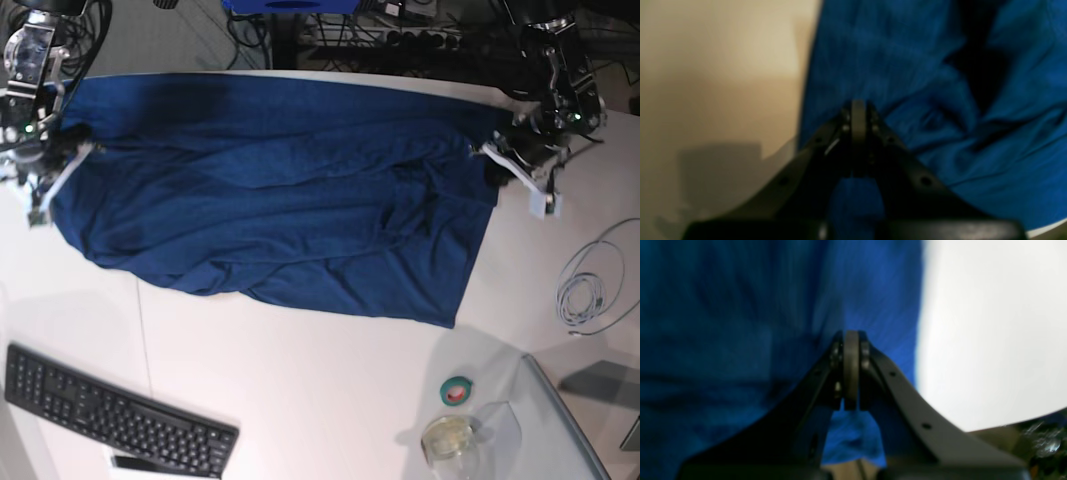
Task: Layout the t-shirt on the table in an organized manner, then fold the t-shirt properly
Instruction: 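Move both grippers to the opposite shirt edge and grasp it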
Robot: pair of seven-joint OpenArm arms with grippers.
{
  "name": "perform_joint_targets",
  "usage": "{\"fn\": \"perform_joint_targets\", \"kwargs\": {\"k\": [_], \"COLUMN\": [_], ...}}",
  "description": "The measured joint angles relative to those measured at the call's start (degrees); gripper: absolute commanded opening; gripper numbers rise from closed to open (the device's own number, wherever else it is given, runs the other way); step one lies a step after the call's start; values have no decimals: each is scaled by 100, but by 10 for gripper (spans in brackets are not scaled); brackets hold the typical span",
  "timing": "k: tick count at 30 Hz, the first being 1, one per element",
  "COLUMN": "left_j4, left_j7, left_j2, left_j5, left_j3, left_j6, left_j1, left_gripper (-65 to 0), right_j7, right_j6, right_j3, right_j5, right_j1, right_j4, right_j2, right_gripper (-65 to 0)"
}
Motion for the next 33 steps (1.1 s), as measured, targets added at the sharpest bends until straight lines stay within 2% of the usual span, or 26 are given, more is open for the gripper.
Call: {"fn": "perform_joint_targets", "kwargs": {"k": [4,5,7,9,12,14,16,18,20,22,24,28,29,31,33], "left_j4": [743,787,673,299,-636,-1366,-2179,-2962,-3598,-3987,-4194,-4839,-5101,-5729,-6220], "left_j7": [535,658,772,791,761,697,634,238,-249,-457,-761,-1401,-1628,-2120,-2704], "left_j2": [72,72,48,-61,-177,-306,-417,-481,-463,-413,-356,-442,-459,-444,-426], "left_j5": [-103,-70,37,31,48,35,319,710,909,949,791,868,883,1023,1281], "left_j3": [-37,-42,-24,33,236,455,625,758,894,979,975,977,977,977,977], "left_j6": [-63,-55,-31,-17,-11,-35,-9,26,9,11,7,28,162,658,835], "left_j1": [-286,-422,-800,-1276,-2074,-2531,-2999,-3434,-3768,-3945,-3993,-4229,-4356,-4669,-4809], "left_gripper": [-650,-650,-650,-650,-650,-650,-650,-643,-472,-329,-234,-217,-217,-217,-217], "right_j7": [11,-46,-42,20,55,44,46,20,417,560,562,520,520,487,501], "right_j6": [66,90,216,647,1008,1043,1069,1043,1027,1027,1027,1029,1029,1034,1038], "right_j3": [-37,-37,-127,-343,-573,-634,-636,-584,-579,-586,-586,-586,-586,-586,-586], "right_j5": [101,87,-4,20,81,74,72,-24,7,61,59,7,20,-7,-9], "right_j1": [315,494,1038,1705,2603,3025,3324,3598,3735,3757,3711,3552,3504,3460,3442], "right_j4": [581,544,219,-474,-1749,-2544,-3165,-3646,-3882,-3930,-3936,-3974,-3969,-3974,-3960], "right_j2": [22,22,48,122,131,101,101,129,144,122,129,170,173,170,170], "right_gripper": [-626,-602,-515,-425,-326,-297,-296,-294,-294,-294,-294,-294,-294,-294,-294]}}
